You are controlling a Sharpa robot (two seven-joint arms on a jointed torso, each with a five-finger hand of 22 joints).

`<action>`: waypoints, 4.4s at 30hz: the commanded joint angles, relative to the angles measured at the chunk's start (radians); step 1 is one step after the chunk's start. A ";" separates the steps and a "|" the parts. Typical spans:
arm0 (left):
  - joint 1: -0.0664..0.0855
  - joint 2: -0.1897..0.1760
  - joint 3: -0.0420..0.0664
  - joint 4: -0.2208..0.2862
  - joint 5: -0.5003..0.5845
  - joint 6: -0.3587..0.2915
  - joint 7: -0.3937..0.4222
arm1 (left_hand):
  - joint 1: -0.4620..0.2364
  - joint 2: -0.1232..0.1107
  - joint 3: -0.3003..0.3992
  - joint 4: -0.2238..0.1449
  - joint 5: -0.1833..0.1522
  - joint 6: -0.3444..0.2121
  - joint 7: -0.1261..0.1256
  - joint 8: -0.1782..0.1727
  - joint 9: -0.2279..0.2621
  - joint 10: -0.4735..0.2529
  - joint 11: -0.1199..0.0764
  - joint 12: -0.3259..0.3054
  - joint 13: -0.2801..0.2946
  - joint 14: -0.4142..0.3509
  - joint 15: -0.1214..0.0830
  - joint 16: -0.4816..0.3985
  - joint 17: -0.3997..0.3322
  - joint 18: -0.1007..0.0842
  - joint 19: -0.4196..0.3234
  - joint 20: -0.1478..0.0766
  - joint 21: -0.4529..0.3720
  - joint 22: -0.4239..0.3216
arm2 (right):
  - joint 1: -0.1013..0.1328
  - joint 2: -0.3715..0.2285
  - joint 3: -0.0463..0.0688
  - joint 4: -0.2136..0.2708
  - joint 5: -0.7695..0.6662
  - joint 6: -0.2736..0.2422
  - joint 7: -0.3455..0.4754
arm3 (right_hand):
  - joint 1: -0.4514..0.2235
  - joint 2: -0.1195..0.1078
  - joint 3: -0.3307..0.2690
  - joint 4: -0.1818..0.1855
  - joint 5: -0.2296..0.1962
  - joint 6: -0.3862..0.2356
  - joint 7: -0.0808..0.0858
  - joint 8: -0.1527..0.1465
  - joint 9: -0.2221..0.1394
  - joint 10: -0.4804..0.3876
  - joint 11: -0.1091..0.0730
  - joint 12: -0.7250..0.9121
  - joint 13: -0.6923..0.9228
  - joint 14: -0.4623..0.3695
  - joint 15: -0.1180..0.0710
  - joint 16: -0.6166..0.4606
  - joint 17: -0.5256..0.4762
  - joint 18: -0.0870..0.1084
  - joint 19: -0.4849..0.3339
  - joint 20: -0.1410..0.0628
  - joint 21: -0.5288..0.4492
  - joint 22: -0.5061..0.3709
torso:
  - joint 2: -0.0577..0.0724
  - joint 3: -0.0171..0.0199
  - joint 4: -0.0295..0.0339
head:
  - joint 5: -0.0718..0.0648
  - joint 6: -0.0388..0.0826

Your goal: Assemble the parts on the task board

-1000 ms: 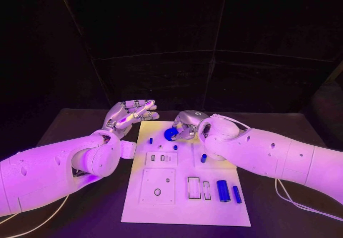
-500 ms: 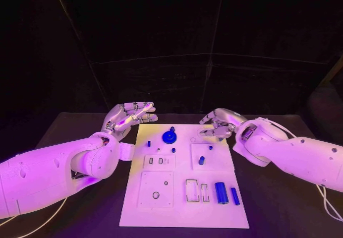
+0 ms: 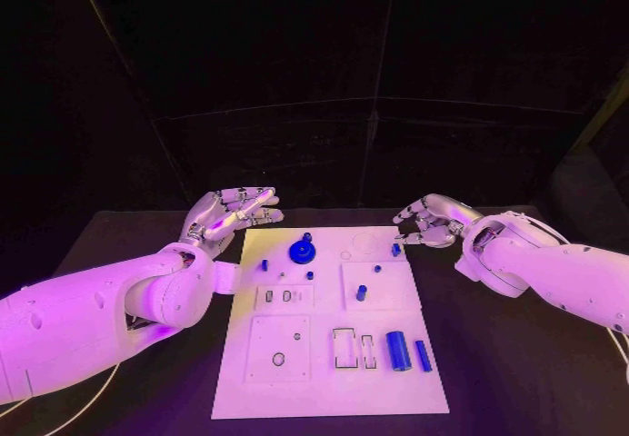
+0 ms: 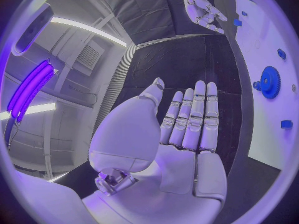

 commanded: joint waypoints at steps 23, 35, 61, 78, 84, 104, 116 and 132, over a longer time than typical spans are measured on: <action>0.001 0.004 0.001 -0.016 -0.004 0.015 0.005 | -0.001 0.007 -0.002 -0.008 0.000 0.005 0.003 -0.004 -0.001 -0.002 0.002 -0.005 -0.001 -0.002 0.005 -0.007 0.001 0.006 0.007 0.004 -0.004 -0.002 | -0.042 0.020 0.000 -0.063 0.007 0.099 0.077 | 0.013 -0.003 -0.003 -0.007 0.005 0.003 0.002 0.000 -0.001 -0.002 -0.001 -0.002 -0.001 0.006 -0.005 -0.006 -0.002 -0.005 -0.004 -0.005 -0.006 0.089 | 0.000 -0.0043 0.0044 | -0.003 -0.009; 0.001 0.004 0.001 -0.017 -0.004 0.014 0.005 | -0.001 0.007 -0.002 -0.008 0.000 0.005 0.003 -0.004 -0.001 -0.002 0.002 -0.005 -0.001 -0.002 0.005 -0.007 0.001 0.006 0.007 0.004 -0.004 -0.002 | -0.047 0.032 0.000 -0.079 0.007 0.093 0.071 | 0.015 0.009 0.001 -0.010 0.002 0.021 0.000 0.010 0.002 0.002 -0.002 0.002 0.004 0.007 -0.006 -0.005 -0.001 -0.006 -0.003 -0.005 -0.005 0.091 | 0.000 -0.0039 0.0048 | -0.004 -0.009; 0.001 0.001 0.001 -0.020 -0.004 0.013 0.001 | 0.000 0.008 -0.002 -0.009 0.000 0.005 0.003 -0.005 -0.001 -0.002 0.001 -0.005 -0.001 -0.002 0.005 -0.008 0.001 0.006 0.007 0.004 -0.004 -0.003 | -0.048 0.048 0.000 -0.097 -0.009 0.105 0.048 | 0.043 0.048 0.049 -0.038 -0.066 0.088 -0.011 0.034 0.004 0.013 -0.013 0.014 0.015 0.008 -0.015 -0.004 0.001 -0.008 0.003 -0.013 -0.002 0.099 | 0.000 -0.0038 0.0043 | -0.003 -0.014; 0.001 0.000 0.001 -0.020 -0.004 0.013 0.000 | 0.000 0.008 -0.002 -0.009 0.000 0.005 0.003 -0.005 -0.001 -0.002 0.001 -0.005 -0.001 -0.002 0.005 -0.008 0.001 0.006 0.007 0.004 -0.004 -0.003 | -0.048 0.050 0.000 -0.095 -0.013 0.068 0.033 | 0.042 0.075 0.087 -0.044 -0.076 0.143 -0.027 0.053 0.007 0.019 -0.026 0.018 0.020 0.010 -0.024 -0.003 0.004 -0.010 0.011 -0.020 0.002 0.109 | -0.001 -0.0034 0.0046 | -0.007 -0.017; 0.001 0.000 0.001 -0.020 -0.004 0.013 0.000 | 0.000 0.008 -0.002 -0.009 0.000 0.005 0.003 -0.005 -0.001 -0.002 0.001 -0.005 -0.001 -0.002 0.005 -0.008 0.001 0.006 0.007 0.004 -0.004 -0.003 | -0.048 0.049 0.000 -0.090 -0.013 0.036 0.031 | 0.043 0.093 0.124 -0.054 -0.088 0.181 -0.042 0.065 0.011 0.023 -0.038 0.019 0.022 0.010 -0.035 -0.004 0.004 -0.010 0.014 -0.030 0.003 0.113 | -0.001 -0.0034 0.0047 | -0.007 -0.019; 0.001 -0.005 0.001 -0.016 0.004 0.012 -0.001 | -0.002 0.009 -0.003 -0.010 0.000 0.006 0.003 -0.006 -0.001 -0.001 0.001 -0.006 -0.001 -0.002 0.005 -0.010 0.002 0.006 0.007 0.004 -0.005 -0.004 | -0.044 -0.004 0.002 0.185 -0.023 -0.083 -0.177 | 0.009 0.078 0.164 -0.064 -0.113 0.189 -0.044 0.055 0.009 0.024 -0.041 0.012 0.019 0.010 -0.038 -0.009 -0.005 -0.011 0.014 -0.036 0.003 0.114 | -0.004 -0.0070 0.0048 | 0.001 -0.019; 0.002 0.011 0.001 -0.032 0.014 0.013 -0.004 | -0.002 0.009 -0.003 -0.010 0.000 0.006 0.003 -0.006 -0.001 -0.001 0.001 -0.006 -0.001 -0.002 0.005 -0.010 0.002 0.006 0.007 0.004 -0.005 -0.004 | -0.041 0.156 0.001 0.267 -0.121 -0.068 -0.342 | 0.002 0.074 0.168 -0.065 -0.115 0.195 -0.046 0.056 0.010 0.024 -0.043 0.009 0.016 0.009 -0.039 -0.011 -0.009 -0.011 0.014 -0.037 0.003 0.114 | -0.006 -0.0105 0.0067 | 0.037 -0.034; 0.004 0.028 0.001 -0.040 0.015 0.013 -0.005 | -0.002 0.010 -0.004 -0.010 0.000 0.007 0.002 -0.006 -0.001 0.000 0.001 -0.006 -0.001 -0.001 0.005 -0.010 0.002 0.006 0.007 0.004 -0.005 -0.004 | -0.055 0.319 -0.026 0.217 -0.214 -0.003 -0.421 | -0.003 0.069 0.171 -0.066 -0.116 0.197 -0.047 0.055 0.010 0.023 -0.044 0.005 0.013 0.008 -0.040 -0.014 -0.013 -0.010 0.013 -0.037 0.002 0.113 | -0.006 -0.0080 0.0061 | 0.072 -0.058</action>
